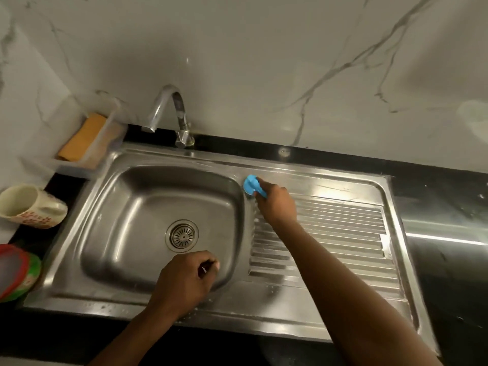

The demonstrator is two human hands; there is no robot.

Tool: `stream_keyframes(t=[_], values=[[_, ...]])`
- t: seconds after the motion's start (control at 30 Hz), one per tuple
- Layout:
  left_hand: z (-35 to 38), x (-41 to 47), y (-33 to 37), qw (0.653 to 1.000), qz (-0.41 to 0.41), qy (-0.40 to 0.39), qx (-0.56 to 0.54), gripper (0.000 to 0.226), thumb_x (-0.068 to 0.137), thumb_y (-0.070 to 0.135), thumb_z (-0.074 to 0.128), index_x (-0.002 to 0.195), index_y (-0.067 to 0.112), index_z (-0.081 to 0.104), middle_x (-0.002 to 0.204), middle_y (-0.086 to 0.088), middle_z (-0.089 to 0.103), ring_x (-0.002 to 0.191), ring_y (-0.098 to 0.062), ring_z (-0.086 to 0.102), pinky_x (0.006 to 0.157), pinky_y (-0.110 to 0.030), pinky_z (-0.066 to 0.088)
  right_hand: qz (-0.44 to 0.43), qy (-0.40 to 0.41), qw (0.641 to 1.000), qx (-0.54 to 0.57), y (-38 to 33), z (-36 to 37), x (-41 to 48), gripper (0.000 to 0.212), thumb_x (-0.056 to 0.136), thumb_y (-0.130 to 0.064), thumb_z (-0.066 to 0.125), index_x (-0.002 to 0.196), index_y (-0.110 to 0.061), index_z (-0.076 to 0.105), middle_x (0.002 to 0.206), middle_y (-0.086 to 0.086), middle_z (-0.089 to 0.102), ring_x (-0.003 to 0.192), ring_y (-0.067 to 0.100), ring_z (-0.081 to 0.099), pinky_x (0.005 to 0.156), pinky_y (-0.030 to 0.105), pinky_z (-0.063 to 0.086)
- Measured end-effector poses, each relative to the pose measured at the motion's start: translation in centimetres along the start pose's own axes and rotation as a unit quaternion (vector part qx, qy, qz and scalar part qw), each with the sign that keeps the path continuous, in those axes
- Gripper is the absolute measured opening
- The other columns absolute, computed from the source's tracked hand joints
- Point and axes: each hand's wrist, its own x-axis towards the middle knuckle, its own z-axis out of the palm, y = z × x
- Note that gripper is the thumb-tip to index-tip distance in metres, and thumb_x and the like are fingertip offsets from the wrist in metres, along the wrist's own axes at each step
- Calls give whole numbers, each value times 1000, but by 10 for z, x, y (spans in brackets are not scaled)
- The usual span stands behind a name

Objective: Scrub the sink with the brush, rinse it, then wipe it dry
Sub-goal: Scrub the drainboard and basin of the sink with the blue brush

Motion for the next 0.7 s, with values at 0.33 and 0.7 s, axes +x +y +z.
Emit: stream_keyframes(t=[0.33, 0.7], values=[[11, 6, 12, 1000, 4, -7, 3, 13, 93, 44, 68, 86, 34, 72, 73, 22, 68, 70, 0, 65, 62, -22, 53, 185, 124, 975, 20, 88, -73, 14, 34, 104, -28, 59, 137, -21, 64, 112, 5, 74, 90, 22, 69, 78, 39, 60], [36, 4, 29, 1000, -11, -6, -29, 9, 93, 39, 71, 85, 35, 73, 77, 25, 70, 72, 1, 67, 63, -24, 55, 15, -9, 1000, 19, 29, -16, 2, 47, 104, -36, 60, 149, -36, 49, 110, -4, 70, 78, 7, 68, 66, 26, 60]])
